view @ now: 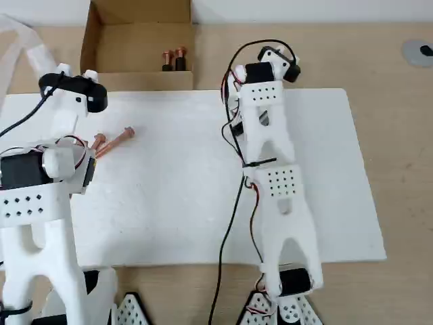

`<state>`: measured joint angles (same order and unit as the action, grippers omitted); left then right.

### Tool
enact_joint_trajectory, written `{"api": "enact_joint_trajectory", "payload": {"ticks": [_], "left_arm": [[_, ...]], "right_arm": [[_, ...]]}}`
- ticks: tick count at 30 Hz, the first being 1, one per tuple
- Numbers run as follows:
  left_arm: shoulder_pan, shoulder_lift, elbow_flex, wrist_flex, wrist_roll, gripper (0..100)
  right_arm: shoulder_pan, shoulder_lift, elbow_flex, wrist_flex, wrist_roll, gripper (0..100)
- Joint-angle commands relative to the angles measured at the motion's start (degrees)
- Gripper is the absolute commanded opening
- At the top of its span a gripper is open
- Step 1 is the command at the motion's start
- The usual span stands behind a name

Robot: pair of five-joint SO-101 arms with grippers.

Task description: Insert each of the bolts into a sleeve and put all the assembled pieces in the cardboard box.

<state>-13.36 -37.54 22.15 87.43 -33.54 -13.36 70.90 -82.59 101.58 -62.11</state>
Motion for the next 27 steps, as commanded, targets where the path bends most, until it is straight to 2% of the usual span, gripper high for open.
{"api": "enact_joint_trajectory", "payload": {"ticks": [1,7,16,21,27], "left_arm": [[1.1,-1.9,0.0,-0.9,-0.3,1],[1.1,-1.9,0.0,-0.9,-0.3,1],[0.9,-2.0,-0.5,-1.1,0.8,1],[0.3,-6.2,-5.9,-3.5,18.1,1],[0.6,-20.6,-5.8,-7.6,25.1,1]], "right_arm": [[-2.9,0.2,-2.1,0.5,1.9,4.2],[-3.3,0.3,-1.7,0.6,3.4,4.8],[-5.8,-0.6,-3.8,0.6,15.5,4.4],[-8.0,-4.4,-13.0,0.7,26.9,1.0],[-10.0,-17.3,-12.8,0.8,34.9,0.9]]}}
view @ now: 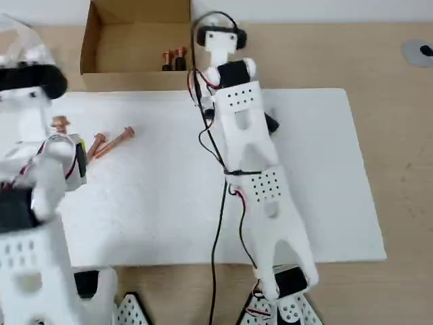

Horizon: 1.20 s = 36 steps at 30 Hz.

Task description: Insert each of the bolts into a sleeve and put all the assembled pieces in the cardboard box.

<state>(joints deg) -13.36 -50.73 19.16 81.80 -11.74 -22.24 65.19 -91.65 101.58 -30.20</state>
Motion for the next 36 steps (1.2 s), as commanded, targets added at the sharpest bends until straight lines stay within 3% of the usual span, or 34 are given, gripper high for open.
{"api": "enact_joint_trajectory", "payload": {"ticks": [1,8,13,21,29,36], "left_arm": [[0.6,-10.2,-1.7,-2.7,4.0,1],[-0.1,-29.7,15.3,-7.4,4.5,1],[-0.1,-40.8,30.2,-13.8,4.5,1],[0.0,-54.0,44.4,-30.5,4.5,1],[0.4,-53.1,50.6,-43.3,4.6,1],[1.6,-53.1,55.7,-53.5,4.6,1]], "right_arm": [[-1.1,-14.1,-3.7,0.8,4.0,0.9],[-1.5,-30.9,-2.8,1.0,7.1,0.9],[-3.2,-40.8,8.7,1.1,7.0,0.9],[-12.6,-69.8,52.2,0.8,7.2,0.9],[-12.6,-90.8,85.6,-6.9,8.8,0.9],[-12.6,-102.2,115.4,-24.9,12.6,0.9]]}}
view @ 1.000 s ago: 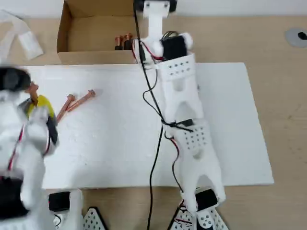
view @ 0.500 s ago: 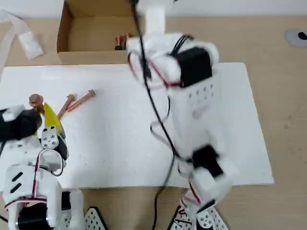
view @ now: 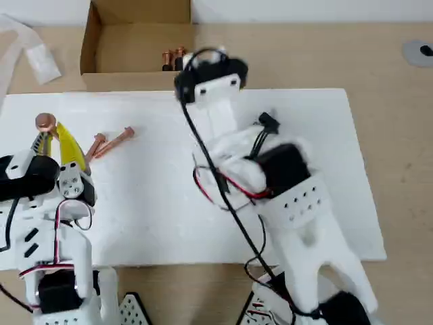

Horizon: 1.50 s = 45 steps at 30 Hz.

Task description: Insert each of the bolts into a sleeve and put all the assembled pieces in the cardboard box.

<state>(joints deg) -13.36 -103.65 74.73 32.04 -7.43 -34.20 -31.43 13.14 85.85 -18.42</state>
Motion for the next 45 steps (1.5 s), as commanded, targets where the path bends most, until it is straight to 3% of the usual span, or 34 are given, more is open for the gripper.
{"api": "enact_joint_trajectory", "payload": {"ticks": [1,9,16,25,32,45], "left_arm": [[2.2,-0.1,0.5,-4.2,0.3,1],[5.5,-0.1,1.3,-5.0,0.8,1],[5.9,-0.1,-1.2,-5.1,10.9,1],[16.8,-0.1,-3.3,-4.5,11.6,1],[23.7,-0.1,-8.2,0.7,11.6,1],[24.4,8.7,-12.3,0.7,11.9,1]], "right_arm": [[-0.7,-7.0,14.0,-12.5,0.9,0.9],[-0.9,-16.7,38.5,-41.1,4.7,0.9],[-10.5,-27.7,58.2,-65.0,9.9,0.9],[-17.7,-41.9,72.1,-87.2,17.5,0.9],[-18.2,-46.8,74.7,-89.5,18.4,0.9],[-18.0,-48.3,74.7,-89.5,18.3,0.9]]}}
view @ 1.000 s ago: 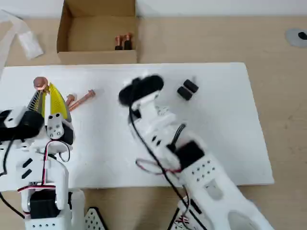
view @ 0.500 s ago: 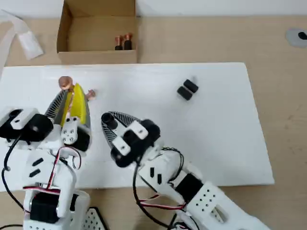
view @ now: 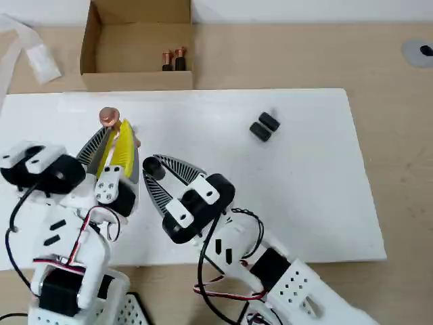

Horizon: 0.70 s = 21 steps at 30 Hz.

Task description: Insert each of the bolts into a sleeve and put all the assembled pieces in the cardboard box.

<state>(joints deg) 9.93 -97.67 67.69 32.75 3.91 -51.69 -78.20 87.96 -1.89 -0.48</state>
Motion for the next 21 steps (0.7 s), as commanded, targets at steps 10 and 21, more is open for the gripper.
{"api": "enact_joint_trajectory", "payload": {"ticks": [10,21], "left_arm": [[9.5,8.2,-11.4,8.8,0.5,1],[3.6,8.2,-16.3,13.2,0.7,1]], "right_arm": [[0.2,-1.5,0.0,-1.7,0.3,0.9],[2.2,-1.5,0.0,-1.7,0.3,0.9]]}}
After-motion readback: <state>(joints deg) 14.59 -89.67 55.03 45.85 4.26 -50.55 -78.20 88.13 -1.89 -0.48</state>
